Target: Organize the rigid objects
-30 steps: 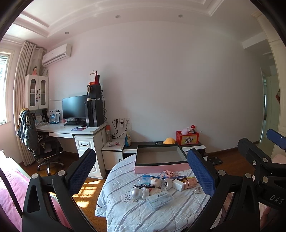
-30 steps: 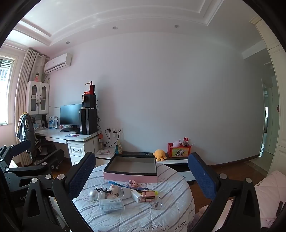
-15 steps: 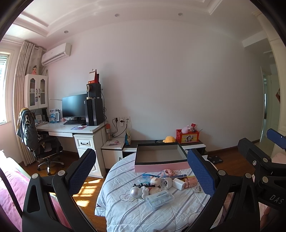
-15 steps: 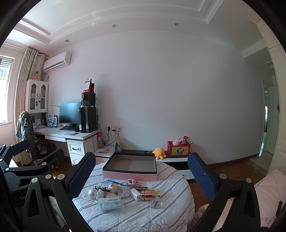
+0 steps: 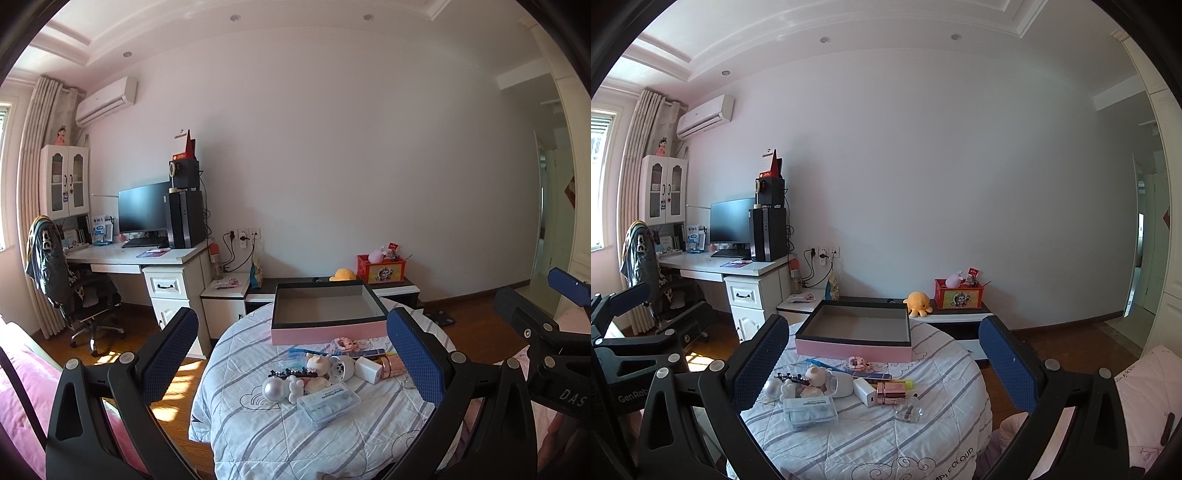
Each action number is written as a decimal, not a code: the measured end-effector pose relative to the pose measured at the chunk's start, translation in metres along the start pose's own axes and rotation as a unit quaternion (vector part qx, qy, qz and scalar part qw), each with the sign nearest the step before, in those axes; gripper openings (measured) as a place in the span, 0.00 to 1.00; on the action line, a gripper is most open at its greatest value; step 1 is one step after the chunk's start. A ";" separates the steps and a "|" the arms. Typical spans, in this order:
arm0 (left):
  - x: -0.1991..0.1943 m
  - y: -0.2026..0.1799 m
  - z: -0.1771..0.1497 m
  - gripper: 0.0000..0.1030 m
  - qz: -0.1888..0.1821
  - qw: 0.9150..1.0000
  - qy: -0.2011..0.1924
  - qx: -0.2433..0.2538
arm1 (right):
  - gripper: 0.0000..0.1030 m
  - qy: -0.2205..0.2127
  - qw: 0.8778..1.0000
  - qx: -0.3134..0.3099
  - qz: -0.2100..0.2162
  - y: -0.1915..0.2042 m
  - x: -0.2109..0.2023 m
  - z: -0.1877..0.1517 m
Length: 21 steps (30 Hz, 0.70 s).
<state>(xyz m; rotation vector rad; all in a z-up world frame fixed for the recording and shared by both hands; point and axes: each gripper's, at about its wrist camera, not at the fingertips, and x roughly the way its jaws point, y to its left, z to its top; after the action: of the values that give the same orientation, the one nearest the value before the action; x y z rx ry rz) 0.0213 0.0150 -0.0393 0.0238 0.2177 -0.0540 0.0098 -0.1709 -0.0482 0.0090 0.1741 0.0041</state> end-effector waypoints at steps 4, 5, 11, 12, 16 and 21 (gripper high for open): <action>0.027 0.012 -0.016 1.00 -0.014 0.999 0.033 -0.013 | 1.00 0.035 0.999 0.012 -0.001 -0.012 0.026 -0.017; 0.037 0.013 -0.021 1.00 -0.017 0.999 0.046 -0.013 | 1.00 0.044 0.999 0.013 0.000 -0.015 0.033 -0.022; 0.095 0.001 -0.081 1.00 -0.038 0.992 0.119 0.035 | 1.00 0.107 0.994 0.013 0.011 -0.032 0.077 -0.065; 0.105 -0.003 -0.093 1.00 -0.045 0.989 0.134 0.047 | 1.00 0.120 0.993 0.014 0.014 -0.035 0.085 -0.074; 0.140 -0.009 -0.131 1.00 -0.074 0.978 0.180 0.071 | 1.00 0.166 0.986 0.022 0.024 -0.051 0.114 -0.107; 0.178 -0.009 -0.153 1.00 -0.104 0.968 0.208 0.093 | 1.00 0.206 0.978 0.021 0.034 -0.062 0.142 -0.135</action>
<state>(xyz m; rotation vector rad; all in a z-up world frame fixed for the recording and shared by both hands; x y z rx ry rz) 0.1619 0.0018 -0.2270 0.2008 0.6342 -0.2803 0.1259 -0.2308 -0.2066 0.0561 0.5896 0.0710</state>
